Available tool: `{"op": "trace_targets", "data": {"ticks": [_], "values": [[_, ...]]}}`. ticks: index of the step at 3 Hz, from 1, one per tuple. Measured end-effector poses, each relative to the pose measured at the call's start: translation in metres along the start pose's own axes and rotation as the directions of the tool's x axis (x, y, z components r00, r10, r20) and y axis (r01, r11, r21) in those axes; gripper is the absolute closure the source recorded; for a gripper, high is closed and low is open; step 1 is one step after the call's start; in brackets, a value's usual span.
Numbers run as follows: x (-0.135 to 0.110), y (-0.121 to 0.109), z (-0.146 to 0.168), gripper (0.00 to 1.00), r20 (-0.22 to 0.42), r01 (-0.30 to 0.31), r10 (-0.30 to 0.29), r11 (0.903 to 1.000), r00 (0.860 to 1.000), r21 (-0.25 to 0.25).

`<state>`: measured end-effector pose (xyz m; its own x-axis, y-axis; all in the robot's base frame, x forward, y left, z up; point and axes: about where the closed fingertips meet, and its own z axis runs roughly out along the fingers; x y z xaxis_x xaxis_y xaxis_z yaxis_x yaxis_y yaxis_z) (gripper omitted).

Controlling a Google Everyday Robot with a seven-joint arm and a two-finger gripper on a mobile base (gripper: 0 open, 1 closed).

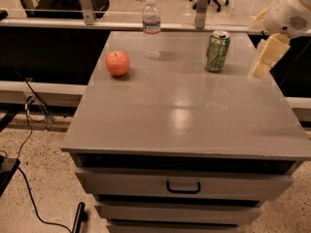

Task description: Knock green can over

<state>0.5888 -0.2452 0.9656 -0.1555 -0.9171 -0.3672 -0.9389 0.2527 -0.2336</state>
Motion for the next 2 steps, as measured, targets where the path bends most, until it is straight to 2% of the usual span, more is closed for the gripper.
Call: {"op": "trace_targets", "data": {"ticks": [1,2], "values": [[0.005,-0.037,0.04,0.0,0.087,-0.055,0.059,0.9971,0.994,-0.053],[0.0,-0.06,0.066,0.0,0.141,-0.06,0.067,0.997,0.988,-0.049]]}}
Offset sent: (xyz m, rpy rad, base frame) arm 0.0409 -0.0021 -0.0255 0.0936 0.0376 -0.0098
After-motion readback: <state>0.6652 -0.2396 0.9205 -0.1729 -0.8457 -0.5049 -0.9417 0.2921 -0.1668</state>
